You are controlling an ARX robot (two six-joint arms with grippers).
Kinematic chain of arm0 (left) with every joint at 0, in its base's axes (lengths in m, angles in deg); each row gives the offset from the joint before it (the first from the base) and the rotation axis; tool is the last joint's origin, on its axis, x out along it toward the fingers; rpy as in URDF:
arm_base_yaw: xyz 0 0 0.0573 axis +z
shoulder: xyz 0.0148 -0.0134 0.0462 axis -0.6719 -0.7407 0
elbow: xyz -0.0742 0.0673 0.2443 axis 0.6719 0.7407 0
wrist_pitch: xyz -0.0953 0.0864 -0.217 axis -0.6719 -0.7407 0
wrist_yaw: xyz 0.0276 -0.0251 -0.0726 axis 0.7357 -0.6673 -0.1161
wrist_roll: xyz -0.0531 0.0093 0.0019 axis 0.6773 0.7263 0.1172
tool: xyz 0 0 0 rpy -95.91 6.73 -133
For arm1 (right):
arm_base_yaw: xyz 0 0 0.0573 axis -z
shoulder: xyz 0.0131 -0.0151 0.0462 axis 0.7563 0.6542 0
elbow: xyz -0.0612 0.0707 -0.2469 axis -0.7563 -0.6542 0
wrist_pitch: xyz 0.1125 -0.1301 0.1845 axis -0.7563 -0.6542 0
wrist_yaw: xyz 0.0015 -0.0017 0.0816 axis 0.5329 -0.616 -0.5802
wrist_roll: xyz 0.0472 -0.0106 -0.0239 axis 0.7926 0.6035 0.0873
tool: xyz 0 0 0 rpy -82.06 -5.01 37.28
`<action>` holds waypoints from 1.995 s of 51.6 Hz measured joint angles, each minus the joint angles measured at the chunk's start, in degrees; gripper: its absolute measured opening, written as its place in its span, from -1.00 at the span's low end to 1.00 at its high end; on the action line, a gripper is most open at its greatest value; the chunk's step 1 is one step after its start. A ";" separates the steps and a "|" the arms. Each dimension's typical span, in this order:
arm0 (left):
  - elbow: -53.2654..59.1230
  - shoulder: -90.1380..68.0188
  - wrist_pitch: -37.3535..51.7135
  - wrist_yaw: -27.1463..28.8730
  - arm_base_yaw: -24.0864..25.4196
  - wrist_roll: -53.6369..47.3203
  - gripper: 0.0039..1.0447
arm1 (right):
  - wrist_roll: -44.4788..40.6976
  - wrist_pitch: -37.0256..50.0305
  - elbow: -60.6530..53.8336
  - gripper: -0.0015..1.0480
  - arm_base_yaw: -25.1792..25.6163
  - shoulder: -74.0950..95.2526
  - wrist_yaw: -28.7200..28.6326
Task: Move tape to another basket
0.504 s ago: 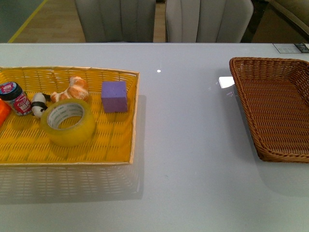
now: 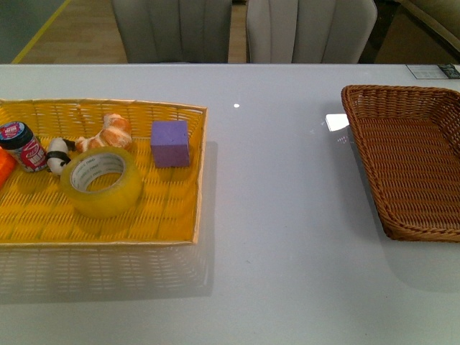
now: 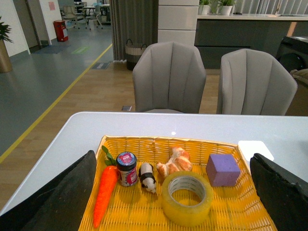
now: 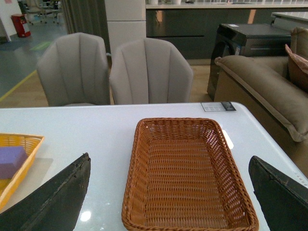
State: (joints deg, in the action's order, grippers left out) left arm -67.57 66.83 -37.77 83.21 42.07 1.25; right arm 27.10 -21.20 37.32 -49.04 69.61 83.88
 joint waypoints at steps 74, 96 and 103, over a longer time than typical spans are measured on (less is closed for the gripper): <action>0.00 0.00 0.00 0.00 0.00 0.00 0.83 | -15.69 18.21 54.80 0.83 22.34 119.40 -7.23; 0.00 0.00 0.00 0.00 0.00 0.00 0.83 | -16.41 14.43 69.72 0.47 19.65 134.62 -4.46; 0.00 0.00 0.00 0.00 0.00 0.00 0.83 | -17.68 14.84 69.94 -0.07 19.58 135.71 -4.81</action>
State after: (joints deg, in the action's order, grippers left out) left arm -67.57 66.83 -37.77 83.21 42.07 1.25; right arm 9.42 -6.36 107.26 -29.46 205.32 79.07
